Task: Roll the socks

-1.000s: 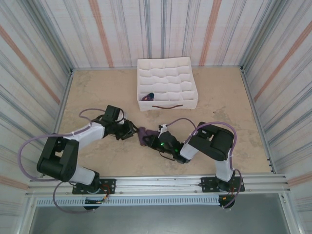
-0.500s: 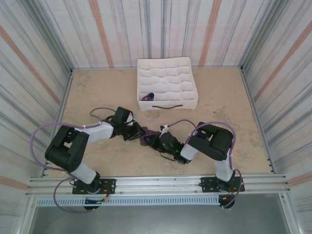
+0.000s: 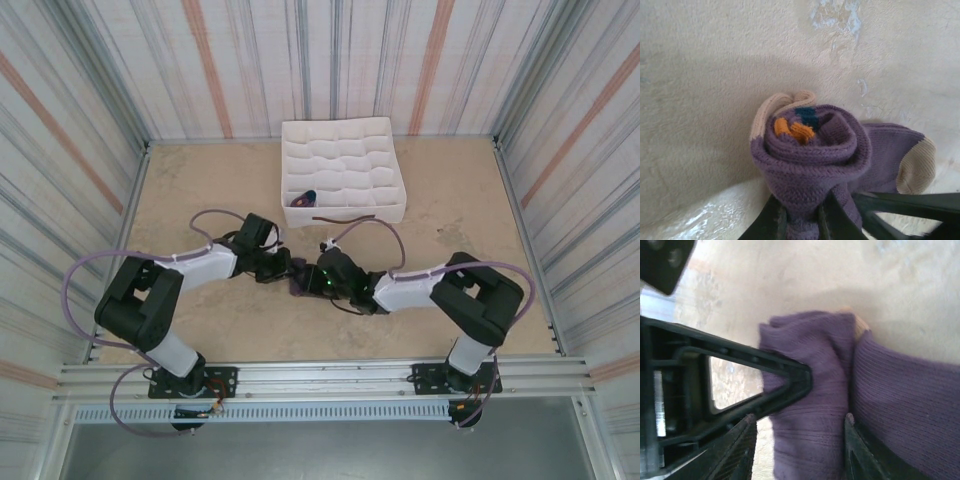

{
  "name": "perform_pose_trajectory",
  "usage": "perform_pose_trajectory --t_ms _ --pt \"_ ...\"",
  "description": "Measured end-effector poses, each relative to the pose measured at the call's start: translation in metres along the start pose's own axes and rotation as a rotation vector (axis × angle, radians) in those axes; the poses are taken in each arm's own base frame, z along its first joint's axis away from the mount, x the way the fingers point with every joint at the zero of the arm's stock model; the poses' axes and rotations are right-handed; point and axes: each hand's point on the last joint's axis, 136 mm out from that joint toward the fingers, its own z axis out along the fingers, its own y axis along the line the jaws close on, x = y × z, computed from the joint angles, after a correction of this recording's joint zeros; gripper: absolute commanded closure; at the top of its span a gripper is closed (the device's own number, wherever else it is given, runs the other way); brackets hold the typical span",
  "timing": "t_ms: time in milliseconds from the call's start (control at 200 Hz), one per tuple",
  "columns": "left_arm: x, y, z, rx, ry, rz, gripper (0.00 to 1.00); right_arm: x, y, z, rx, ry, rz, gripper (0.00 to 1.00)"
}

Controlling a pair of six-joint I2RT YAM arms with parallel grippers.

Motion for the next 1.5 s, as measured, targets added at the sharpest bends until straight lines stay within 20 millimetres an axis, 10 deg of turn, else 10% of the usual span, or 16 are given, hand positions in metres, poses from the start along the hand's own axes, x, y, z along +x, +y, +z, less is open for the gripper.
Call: perform_pose_trajectory --t_ms 190,676,1172,1503 --pt "-0.002 0.003 -0.006 -0.02 -0.009 0.056 1.0 -0.012 0.0 -0.026 0.105 0.041 -0.135 0.49" --pt "0.002 0.007 -0.014 -0.044 -0.003 0.163 1.0 -0.012 -0.09 -0.064 0.482 0.199 -0.186 0.54" --pt "0.003 0.011 -0.021 -0.101 0.031 0.173 1.0 -0.01 -0.089 -0.016 0.332 0.262 -0.081 0.89" --pt "-0.002 0.035 -0.038 -0.238 0.013 0.023 1.0 -0.056 -0.075 0.029 0.331 0.242 -0.197 0.97"
